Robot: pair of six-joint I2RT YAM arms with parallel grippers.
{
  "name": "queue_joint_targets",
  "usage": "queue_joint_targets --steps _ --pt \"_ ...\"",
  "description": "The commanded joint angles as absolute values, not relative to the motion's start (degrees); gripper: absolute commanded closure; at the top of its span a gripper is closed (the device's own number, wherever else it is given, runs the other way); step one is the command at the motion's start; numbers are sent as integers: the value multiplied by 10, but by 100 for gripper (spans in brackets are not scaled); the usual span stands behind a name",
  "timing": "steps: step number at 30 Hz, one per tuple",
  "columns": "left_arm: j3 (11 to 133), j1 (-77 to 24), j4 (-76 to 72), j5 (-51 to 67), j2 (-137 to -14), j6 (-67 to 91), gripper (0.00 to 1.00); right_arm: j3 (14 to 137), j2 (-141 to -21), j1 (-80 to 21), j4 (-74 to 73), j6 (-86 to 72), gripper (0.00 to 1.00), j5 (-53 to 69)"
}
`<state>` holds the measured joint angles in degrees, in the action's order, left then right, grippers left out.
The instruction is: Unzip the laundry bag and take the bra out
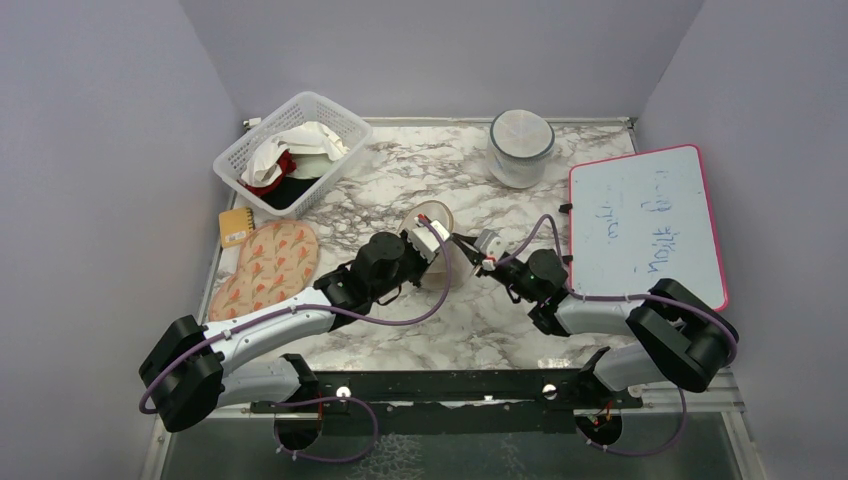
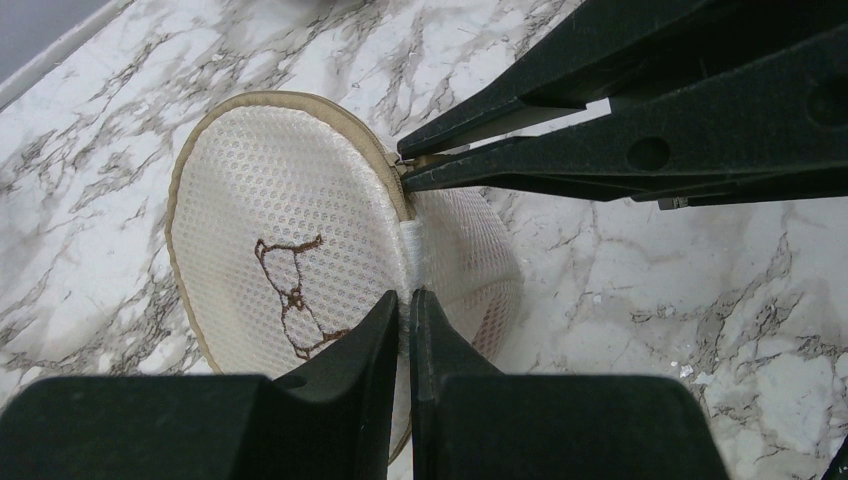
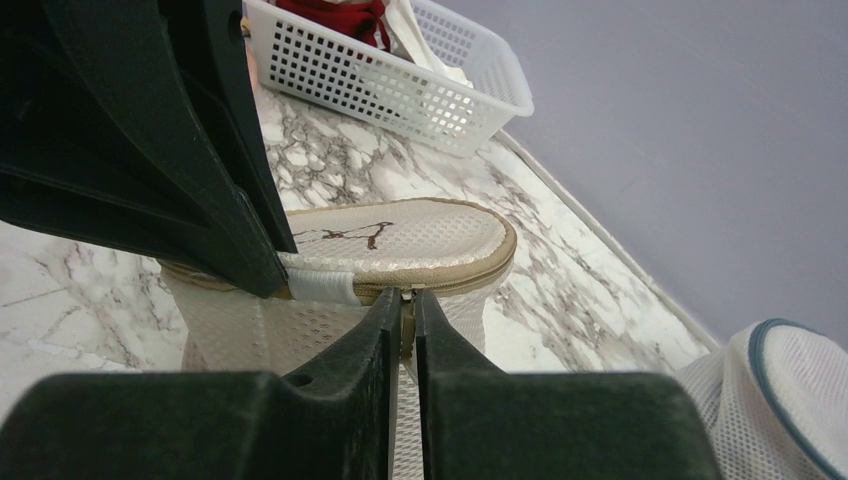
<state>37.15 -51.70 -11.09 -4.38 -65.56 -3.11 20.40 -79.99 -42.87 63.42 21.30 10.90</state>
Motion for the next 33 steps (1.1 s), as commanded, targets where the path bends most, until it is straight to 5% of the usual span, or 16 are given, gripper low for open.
queue_joint_targets --steps 1,16,33 --pt "365 -516 -118 -26 -651 -30 100 219 -798 -431 634 207 98 71" --pt "332 -516 -128 -2 -615 -109 100 242 -765 -418 528 188 98 -18" --pt "331 -517 -115 -23 -615 -124 100 320 -771 -330 400 203 98 184"
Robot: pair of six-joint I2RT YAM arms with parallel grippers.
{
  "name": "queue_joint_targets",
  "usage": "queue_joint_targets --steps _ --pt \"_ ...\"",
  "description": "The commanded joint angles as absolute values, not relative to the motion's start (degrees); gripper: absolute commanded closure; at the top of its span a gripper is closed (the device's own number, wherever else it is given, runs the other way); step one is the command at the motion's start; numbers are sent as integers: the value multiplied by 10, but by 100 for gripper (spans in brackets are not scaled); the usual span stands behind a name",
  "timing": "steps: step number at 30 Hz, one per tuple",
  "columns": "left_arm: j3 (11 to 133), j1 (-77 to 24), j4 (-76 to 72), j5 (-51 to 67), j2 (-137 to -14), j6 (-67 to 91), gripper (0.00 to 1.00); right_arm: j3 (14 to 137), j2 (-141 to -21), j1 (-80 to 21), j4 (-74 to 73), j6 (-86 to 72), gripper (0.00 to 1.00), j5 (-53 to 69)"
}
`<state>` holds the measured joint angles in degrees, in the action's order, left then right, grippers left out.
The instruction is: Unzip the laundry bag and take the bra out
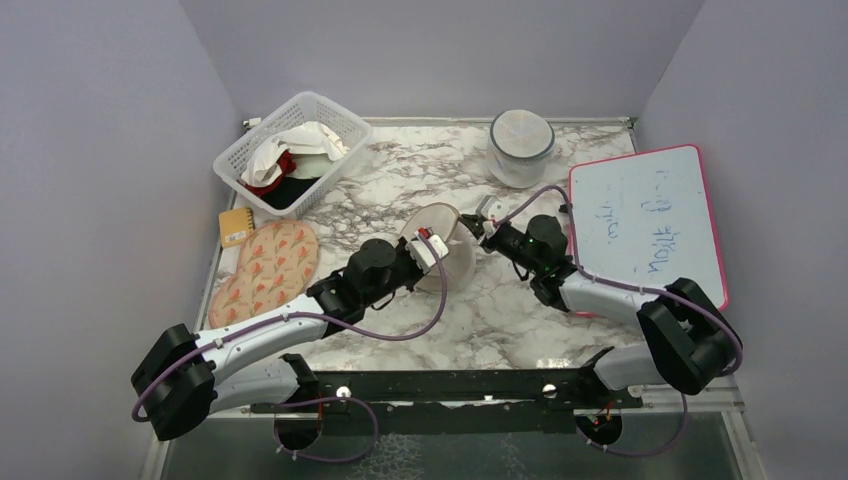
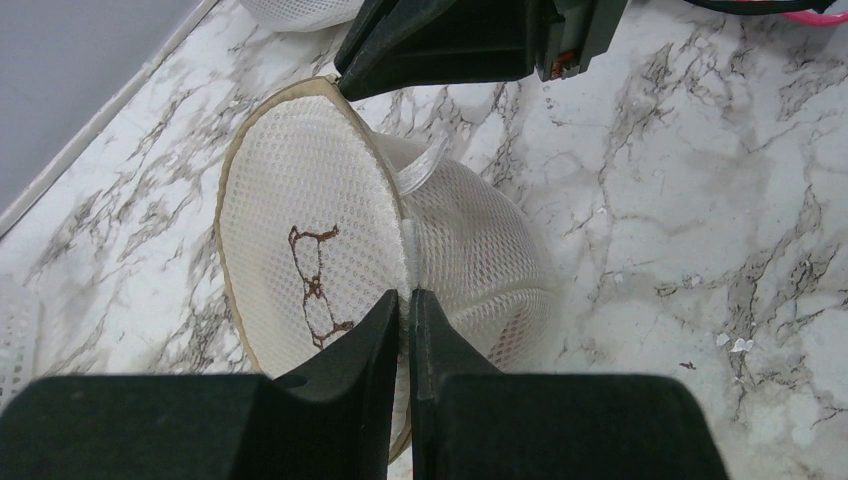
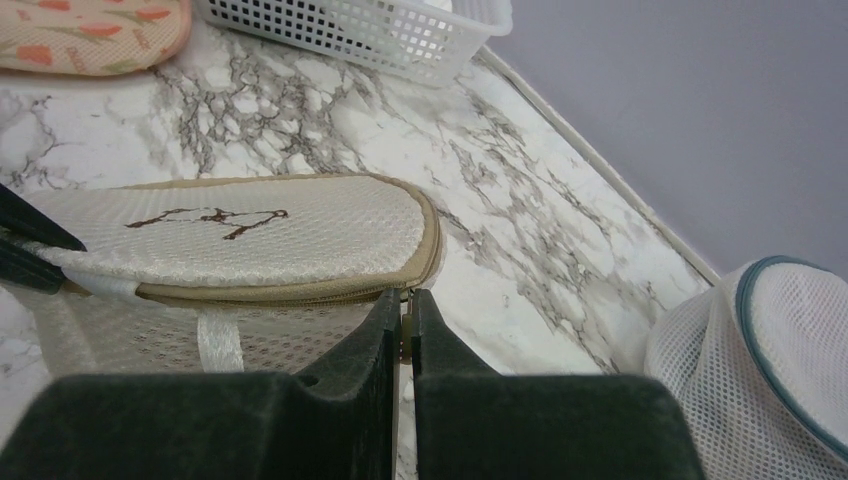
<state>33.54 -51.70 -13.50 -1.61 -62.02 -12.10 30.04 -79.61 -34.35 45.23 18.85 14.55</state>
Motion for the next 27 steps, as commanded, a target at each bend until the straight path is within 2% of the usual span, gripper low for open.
queue_joint_targets --steps 1,5,6,10,17,21,27 --pt "332 -517 -114 -28 -616 -123 100 320 -759 -330 382 197 98 198" --pt "344 -518 -101 -38 -626 -116 100 313 -723 -330 322 137 98 243" --pt "352 -517 -92 -37 -631 -111 97 312 -713 -330 308 127 98 255" --pt "370 -517 -62 1 -637 -89 59 293 -673 -332 279 109 98 283" --pt "392 -518 -82 60 -621 78 35 281 -631 -332 222 119 98 305" --pt "410 -521 -90 54 -642 154 37 284 -627 -333 202 115 98 343" --pt "477 -523 -26 9 -696 134 44 279 -605 -334 203 99 98 377"
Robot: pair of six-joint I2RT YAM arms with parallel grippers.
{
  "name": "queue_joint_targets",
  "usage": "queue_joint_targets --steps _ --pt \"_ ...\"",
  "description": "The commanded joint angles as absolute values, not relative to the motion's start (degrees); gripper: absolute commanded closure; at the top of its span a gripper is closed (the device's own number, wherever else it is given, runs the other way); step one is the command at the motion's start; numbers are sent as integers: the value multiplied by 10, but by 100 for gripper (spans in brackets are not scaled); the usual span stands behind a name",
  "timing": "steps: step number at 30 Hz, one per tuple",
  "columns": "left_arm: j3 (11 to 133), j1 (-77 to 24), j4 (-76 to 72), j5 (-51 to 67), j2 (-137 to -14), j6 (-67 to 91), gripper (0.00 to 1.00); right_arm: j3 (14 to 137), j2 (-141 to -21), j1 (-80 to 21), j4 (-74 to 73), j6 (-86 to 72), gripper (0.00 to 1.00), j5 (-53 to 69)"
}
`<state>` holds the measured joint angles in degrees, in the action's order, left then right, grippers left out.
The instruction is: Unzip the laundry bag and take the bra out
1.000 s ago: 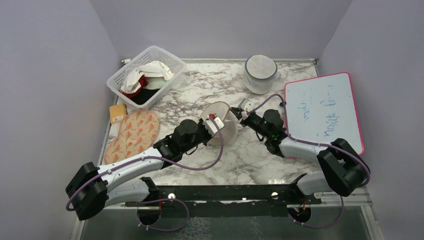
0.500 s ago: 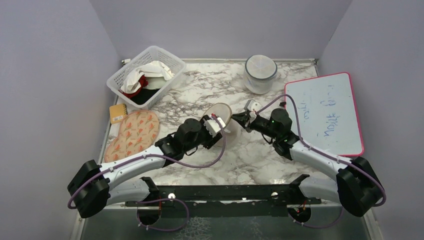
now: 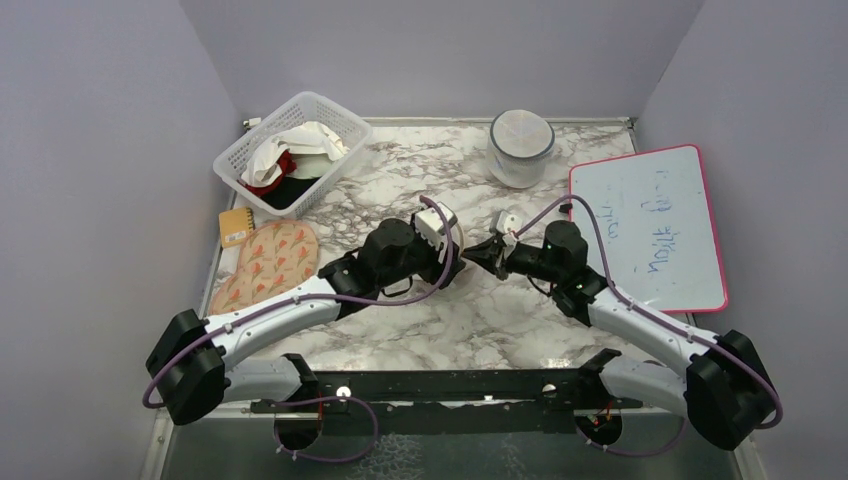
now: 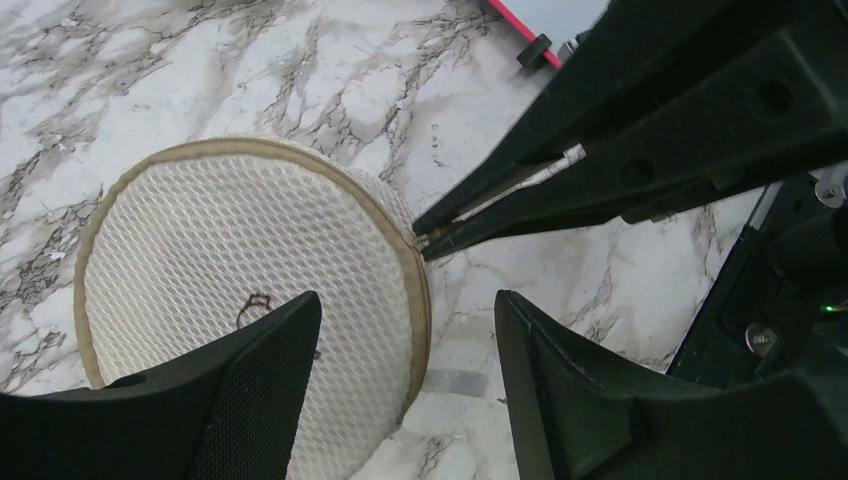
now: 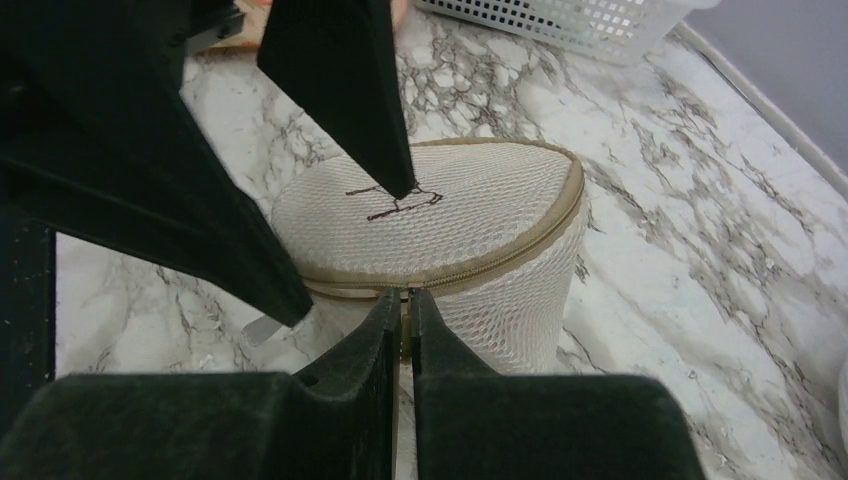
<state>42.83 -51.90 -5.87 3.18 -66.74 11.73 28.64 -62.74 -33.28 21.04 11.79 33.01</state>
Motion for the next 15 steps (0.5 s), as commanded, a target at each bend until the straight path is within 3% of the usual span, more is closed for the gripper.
queue_joint_targets --steps 1,8,15 --pt "487 -523 -16 11 -704 129 45 278 -601 -335 205 95 98 379" --pt "479 -526 -17 24 -718 149 40 267 -588 -335 204 88 98 390" --pt "462 -528 -25 8 -726 150 64 270 -583 -335 194 87 98 393"
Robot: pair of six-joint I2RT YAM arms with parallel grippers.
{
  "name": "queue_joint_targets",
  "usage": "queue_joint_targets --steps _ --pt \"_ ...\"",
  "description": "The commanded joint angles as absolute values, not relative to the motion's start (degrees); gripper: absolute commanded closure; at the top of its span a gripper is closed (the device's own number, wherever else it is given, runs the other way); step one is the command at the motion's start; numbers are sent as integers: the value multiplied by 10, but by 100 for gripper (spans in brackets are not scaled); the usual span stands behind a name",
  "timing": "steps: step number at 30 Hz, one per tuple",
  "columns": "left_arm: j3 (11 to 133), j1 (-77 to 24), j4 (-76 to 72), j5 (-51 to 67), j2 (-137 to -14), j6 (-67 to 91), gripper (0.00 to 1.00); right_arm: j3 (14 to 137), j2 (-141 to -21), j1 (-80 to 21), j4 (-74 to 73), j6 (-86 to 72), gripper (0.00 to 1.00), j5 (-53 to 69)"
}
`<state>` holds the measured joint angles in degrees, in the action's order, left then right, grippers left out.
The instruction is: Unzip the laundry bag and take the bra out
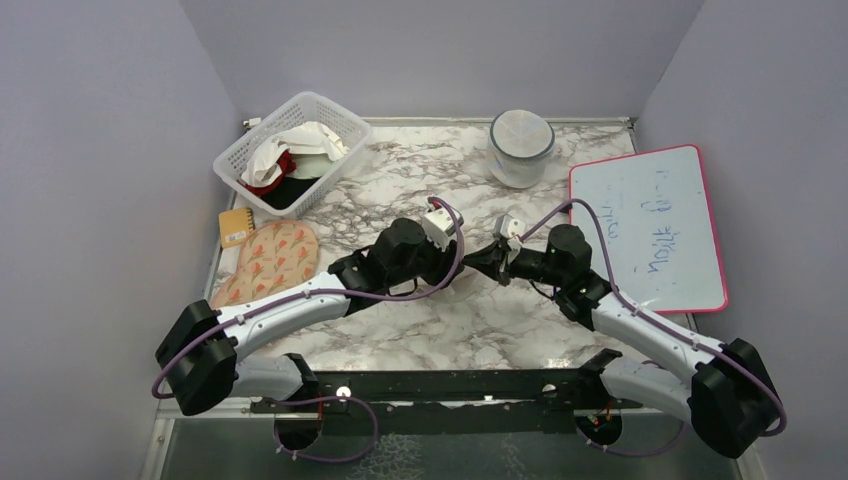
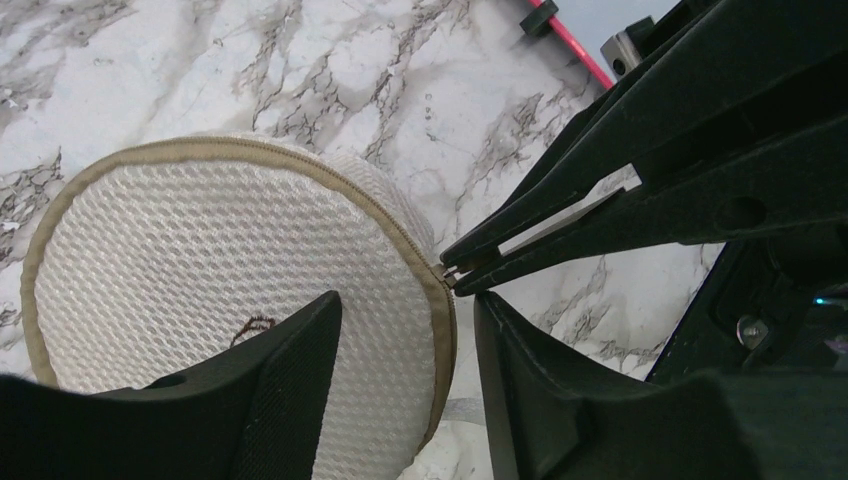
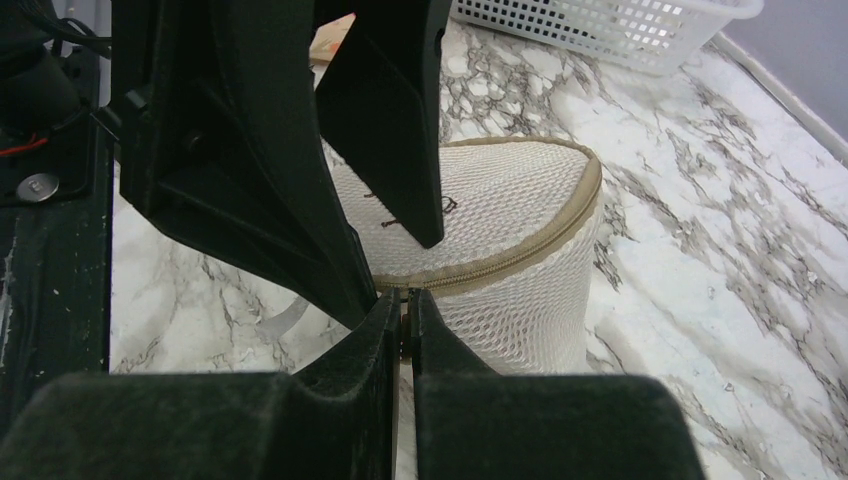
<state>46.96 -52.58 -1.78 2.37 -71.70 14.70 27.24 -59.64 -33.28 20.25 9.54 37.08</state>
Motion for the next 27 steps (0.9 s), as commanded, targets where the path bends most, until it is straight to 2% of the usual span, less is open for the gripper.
queue_joint_targets --steps 1,6,7,10,19,27 --pt "462 -528 -24 6 -725 147 69 270 -582 -335 193 86 98 392" --pt "459 -528 -15 0 -724 127 84 275 -580 -335 184 86 98 383" --pt "456 -528 -7 5 -713 120 93 278 -579 -334 179 84 98 353" --pt "449 -529 2 11 -696 110 99 279 -580 -334 177 83 98 313" --pt "410 -528 31 27 -614 74 100 291 -614 -334 215 67 98 188" --pt "378 -528 39 43 -554 54 100 327 -706 -327 261 90 98 146"
